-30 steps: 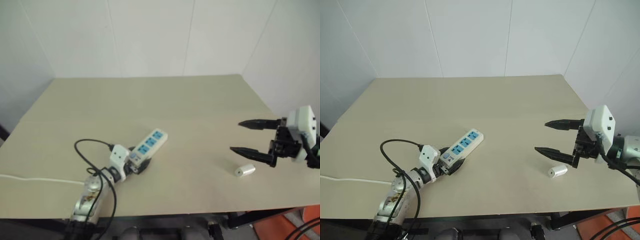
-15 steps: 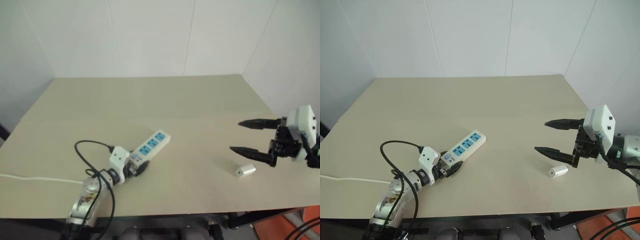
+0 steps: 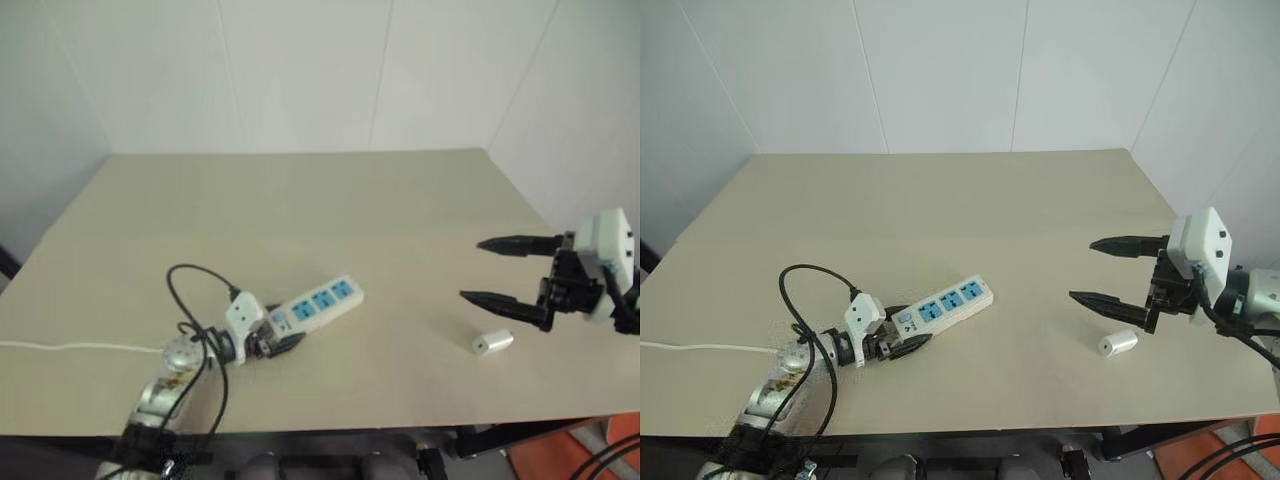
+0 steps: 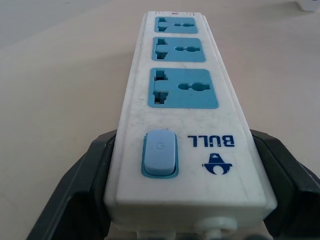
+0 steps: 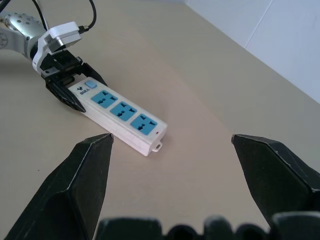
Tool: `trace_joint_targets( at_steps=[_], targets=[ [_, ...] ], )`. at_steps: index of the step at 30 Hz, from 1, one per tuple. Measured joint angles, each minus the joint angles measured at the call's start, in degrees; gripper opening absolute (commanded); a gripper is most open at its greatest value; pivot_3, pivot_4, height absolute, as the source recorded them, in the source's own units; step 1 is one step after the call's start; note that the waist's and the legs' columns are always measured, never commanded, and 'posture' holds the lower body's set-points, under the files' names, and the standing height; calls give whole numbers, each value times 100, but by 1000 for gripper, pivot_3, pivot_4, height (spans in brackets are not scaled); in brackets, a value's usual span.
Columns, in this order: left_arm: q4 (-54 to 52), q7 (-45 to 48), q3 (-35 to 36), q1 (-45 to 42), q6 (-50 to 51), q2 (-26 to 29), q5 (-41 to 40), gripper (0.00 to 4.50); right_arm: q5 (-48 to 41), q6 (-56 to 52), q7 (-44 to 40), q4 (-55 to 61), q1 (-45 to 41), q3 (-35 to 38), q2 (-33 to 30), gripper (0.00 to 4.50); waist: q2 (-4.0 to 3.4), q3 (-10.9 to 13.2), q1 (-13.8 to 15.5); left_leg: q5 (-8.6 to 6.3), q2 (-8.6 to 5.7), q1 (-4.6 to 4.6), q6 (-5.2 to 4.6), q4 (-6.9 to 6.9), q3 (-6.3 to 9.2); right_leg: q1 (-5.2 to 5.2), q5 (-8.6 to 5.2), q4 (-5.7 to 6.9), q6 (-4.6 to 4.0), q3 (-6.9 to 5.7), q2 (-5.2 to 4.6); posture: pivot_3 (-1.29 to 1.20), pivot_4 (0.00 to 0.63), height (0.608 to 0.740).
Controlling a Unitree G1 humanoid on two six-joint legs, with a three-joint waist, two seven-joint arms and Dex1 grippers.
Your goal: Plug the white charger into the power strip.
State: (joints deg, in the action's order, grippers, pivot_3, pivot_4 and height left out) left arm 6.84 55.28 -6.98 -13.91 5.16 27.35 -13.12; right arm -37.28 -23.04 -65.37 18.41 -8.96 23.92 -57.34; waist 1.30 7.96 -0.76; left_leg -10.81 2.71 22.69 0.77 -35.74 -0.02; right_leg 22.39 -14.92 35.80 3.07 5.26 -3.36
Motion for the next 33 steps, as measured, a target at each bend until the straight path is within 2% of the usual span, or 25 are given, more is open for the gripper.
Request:
trace_joint_targets(
  at_steps=[6, 9, 18, 23, 26, 29, 33],
  targets=[
    [1006, 1219, -200, -766, -531, 167, -47, 3310, 1, 0, 0, -17, -26, 5, -1, 4461, 7, 4, 8, -1, 0, 23, -2, -1, 0, 15, 18, -5, 30, -2, -1, 0, 150, 740],
    [1415, 1548, -271, -1034, -801, 128, -28, 3310, 0, -1, 3, -16, -24, 5, -1, 4461, 10, 6, 8, -3, 0, 36, -6, -2, 1, 25, 22, -6, 37, -3, -1, 0, 150, 740],
    [2228, 2004, -319, -1379, -1601, -135, 146, 3310, 0, -87, 25, 66, 166, 165, -10, 4461, 8, 5, 62, -7, -1, 40, -12, -12, 2, 23, 23, -6, 42, -4, -2, 0, 150, 740],
    [2337, 2077, -317, -1411, -1726, -165, 179, 3310, 261, -25, -301, -176, 303, 134, -463, 4461, 6, 4, 58, -7, -2, 30, -12, -15, 1, 17, 23, -5, 43, -3, -3, 0, 150, 740],
    [2421, 2135, -315, -1451, -1746, -179, 186, 3310, 715, 363, -749, -688, 233, -120, -958, 4461, 4, 3, 49, -7, -2, 24, -12, -15, 0, 12, 22, -5, 42, -4, -3, 0, 150, 740],
    [2526, 2193, -308, -1503, -1748, -207, 192, 3310, 1292, 1016, -1253, -1132, -34, -675, -1388, 4461, -7, -2, 44, -7, -2, 20, -12, -14, 0, 12, 21, -3, 40, -4, -3, 0, 150, 740],
    [2591, 2241, -308, -1555, -1750, -264, 212, 3310, 1861, 1853, -1853, -1531, -515, -1456, -1635, 4461, -10, -3, 57, -7, -2, 22, -12, -16, 0, 13, 21, -4, 42, -4, -3, 0, 150, 740]
  ],
)
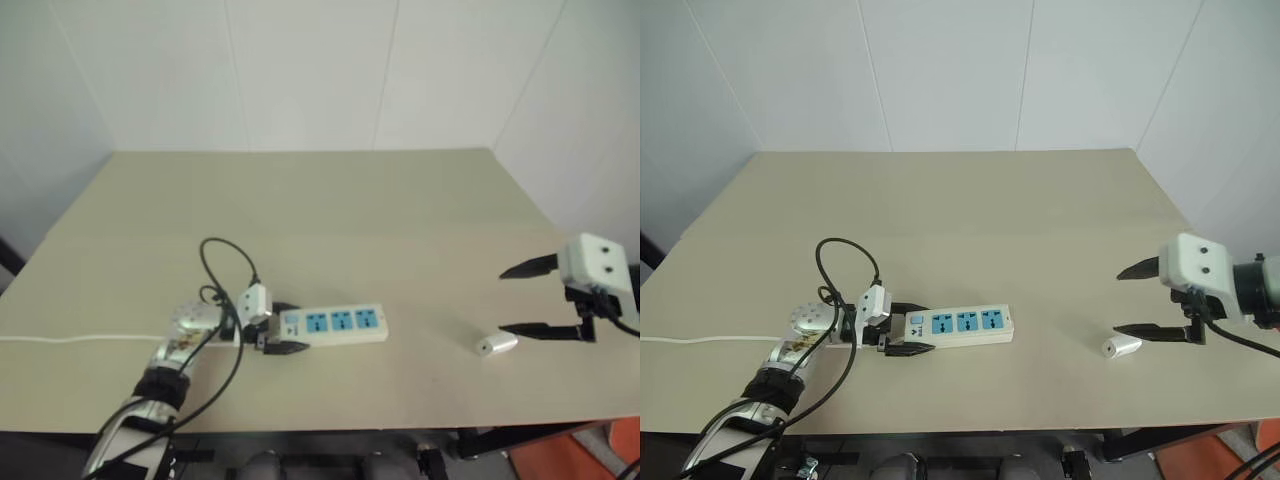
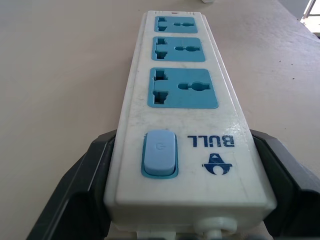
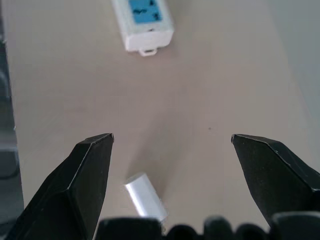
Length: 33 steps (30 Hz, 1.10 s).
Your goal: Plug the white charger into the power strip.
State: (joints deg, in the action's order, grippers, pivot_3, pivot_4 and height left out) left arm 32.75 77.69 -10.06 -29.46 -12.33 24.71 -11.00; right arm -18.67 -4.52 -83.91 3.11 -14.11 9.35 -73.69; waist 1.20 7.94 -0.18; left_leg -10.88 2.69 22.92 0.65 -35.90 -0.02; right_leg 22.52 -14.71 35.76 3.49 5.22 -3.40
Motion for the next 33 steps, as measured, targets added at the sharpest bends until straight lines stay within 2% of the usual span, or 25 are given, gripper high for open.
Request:
trace_joint_targets(
  at_steps=[7, 15, 22, 33],
  targets=[
    [95, 48, -2, -85, -1, -74, 42, 3310, 1071, 1104, -422, -486, -903, -1292, 18, 4461, -2, 0, 31, 0, -1, 4, 0, 0, 0, 5, 1, 1, 2, 0, 0, 0, 150, 740],
    [96, 6, -3, -95, 2, -103, 75, 3310, 2255, 1740, -316, -687, -1194, -2202, 275, 4461, -5, -2, 60, 0, -3, 4, 0, -4, -1, 7, 2, 5, 2, 1, 0, 0, 150, 740],
    [93, -21, 2, -99, 4, -120, 113, 3310, 2895, 1945, -151, -980, -1449, -2496, 581, 4461, -6, -2, 70, 0, -3, -1, 0, -7, -1, 2, 2, 7, 1, 1, 0, 0, 150, 740],
    [44, -76, 2, -81, 16, -133, 153, 3310, 3363, 2142, -91, -1318, -1564, -2896, 886, 4461, -6, -2, 79, 1, -5, -6, 0, -11, 0, -7, 2, 10, 1, 1, -1, 0, 150, 740]
  ],
)
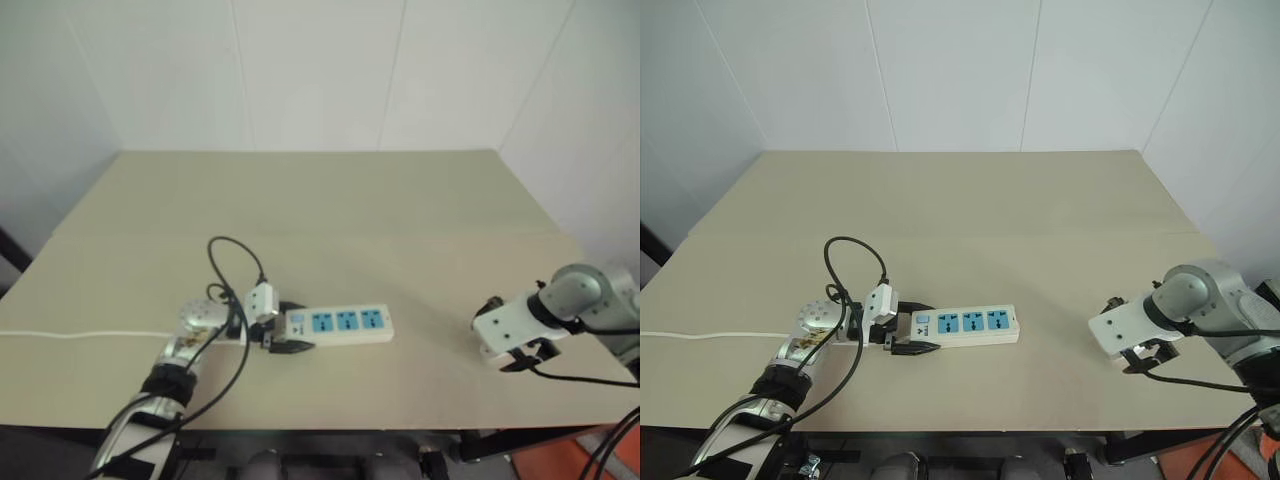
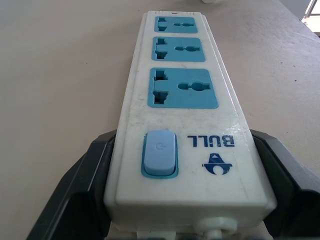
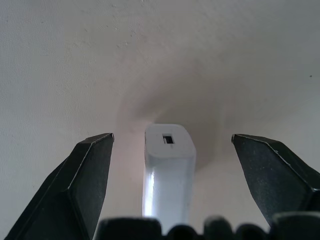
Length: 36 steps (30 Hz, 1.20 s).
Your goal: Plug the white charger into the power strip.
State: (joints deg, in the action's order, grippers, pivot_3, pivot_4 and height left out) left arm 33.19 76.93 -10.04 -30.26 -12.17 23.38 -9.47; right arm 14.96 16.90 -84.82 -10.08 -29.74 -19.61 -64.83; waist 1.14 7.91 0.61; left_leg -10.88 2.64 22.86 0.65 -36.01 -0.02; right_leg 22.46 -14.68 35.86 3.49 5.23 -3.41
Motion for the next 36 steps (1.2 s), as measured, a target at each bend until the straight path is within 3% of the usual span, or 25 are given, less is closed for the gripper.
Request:
trace_joint_targets(
  at_steps=[16, 19, 27, 36],
  targets=[
    [-145, -115, 9, 93, 83, 14, 23, 3310, 392, 26, 62, -350, -179, -63, 261, 4461, 1, -1, -13, 0, 0, -15, 0, -3, 0, -18, -1, -1, -1, 0, 0, 0, 150, 740],
    [-150, -114, 8, 93, 85, 14, 22, 3310, 390, 26, -37, -404, -218, -107, 274, 3863, 1, -1, -11, 0, 0, -14, 0, -3, 0, -18, 0, -1, -1, 0, 0, 0, 150, 740],
    [-186, -146, 25, 138, 99, 57, 24, 3310, 385, 40, -228, -518, -232, -195, 273, 1215, 11, -7, -72, 0, 1, -25, 0, -6, 0, -30, -1, -1, -5, 3, 0, 0, 150, 740],
    [-261, -184, 28, 178, 118, 74, 23, 3310, 363, 41, -220, -524, -253, -200, 284, 1187, 11, -7, -85, 0, 0, -25, 0, -6, 0, -29, 0, -1, -3, 5, 0, 0, 150, 740]
  ],
)
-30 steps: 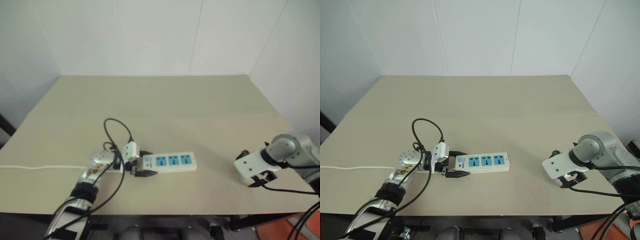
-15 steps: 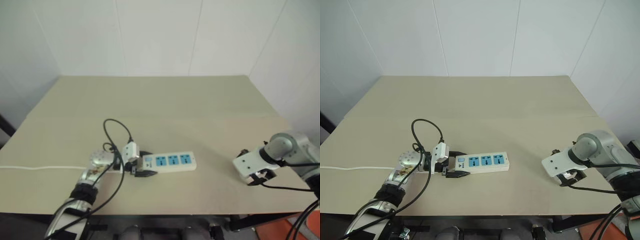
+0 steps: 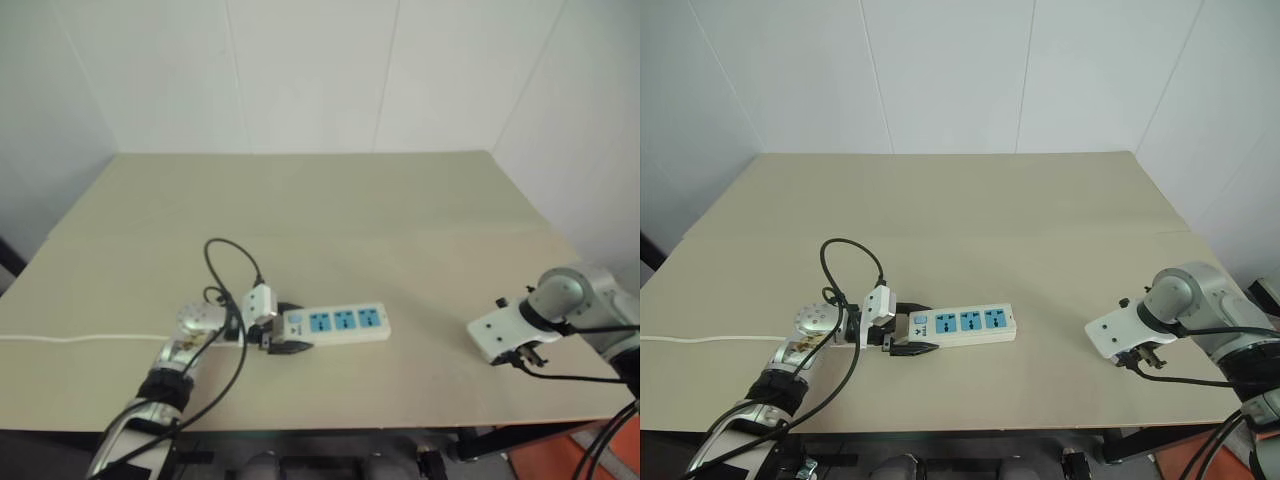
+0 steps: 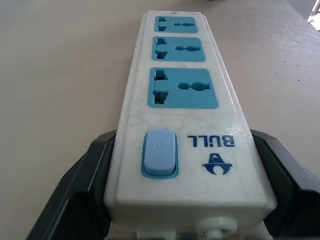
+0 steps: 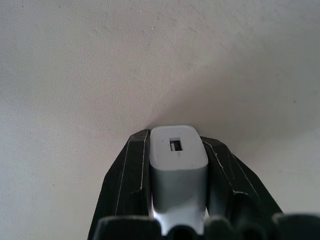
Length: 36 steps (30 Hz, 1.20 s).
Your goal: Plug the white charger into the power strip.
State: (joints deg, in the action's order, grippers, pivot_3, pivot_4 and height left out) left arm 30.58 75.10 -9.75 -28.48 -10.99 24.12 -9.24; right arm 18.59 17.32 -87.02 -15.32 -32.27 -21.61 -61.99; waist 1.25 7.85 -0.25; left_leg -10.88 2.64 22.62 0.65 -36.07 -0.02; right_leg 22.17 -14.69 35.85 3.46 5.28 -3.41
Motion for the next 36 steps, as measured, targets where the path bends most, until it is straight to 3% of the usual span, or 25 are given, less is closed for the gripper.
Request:
trace_joint_targets(
  at_steps=[3, 9, 16, 19, 24, 36],
  targets=[
    [-29, -1, 22, 24, 12, 29, -2, 3310, -353, -360, 50, 12, -84, 178, 236, 1187, 0, 1, -47, 0, 0, 0, 0, 0, 0, 1, 2, 3, -1, 4, 0, 0, 150, 740],
    [-46, 38, -6, -2, -1, 4, -4, 3310, -2324, -2027, 200, 623, -551, 1243, 1239, 1187, -1, 2, -55, 0, 1, 1, -1, 14, 4, 7, 28, 6, -40, 3, 5, 0, 150, 740],
    [148, 131, -19, -140, -151, -28, -2, 3310, -3936, -3870, 1749, 1533, -432, 2082, 2803, 1187, 0, 2, -25, 0, 1, 21, -1, 8, 16, 18, 28, 10, -40, -12, 4, 0, 150, 740],
    [262, 195, -21, -218, -174, -34, 0, 3310, -4127, -3972, 2565, 1839, -85, 2187, 3624, 1187, 0, 2, -27, 0, 3, 22, -1, 10, 18, 20, 28, 15, -40, -14, 9, 0, 150, 740],
    [297, 255, -18, -230, -179, -36, 1, 3310, -4281, -4010, 2977, 1835, 105, 2032, 4310, 1187, 0, 2, -44, 0, 4, 22, -1, 6, 18, 20, 28, 16, -39, -14, 9, 0, 150, 740],
    [266, 314, -6, -210, -133, -1, -10, 3310, -4000, -2868, 2328, 1003, 407, 1286, 4565, 1187, 0, 2, -74, 0, 6, 22, -1, 9, 18, 22, 16, 15, -19, -14, 12, 0, 150, 740]
  ],
)
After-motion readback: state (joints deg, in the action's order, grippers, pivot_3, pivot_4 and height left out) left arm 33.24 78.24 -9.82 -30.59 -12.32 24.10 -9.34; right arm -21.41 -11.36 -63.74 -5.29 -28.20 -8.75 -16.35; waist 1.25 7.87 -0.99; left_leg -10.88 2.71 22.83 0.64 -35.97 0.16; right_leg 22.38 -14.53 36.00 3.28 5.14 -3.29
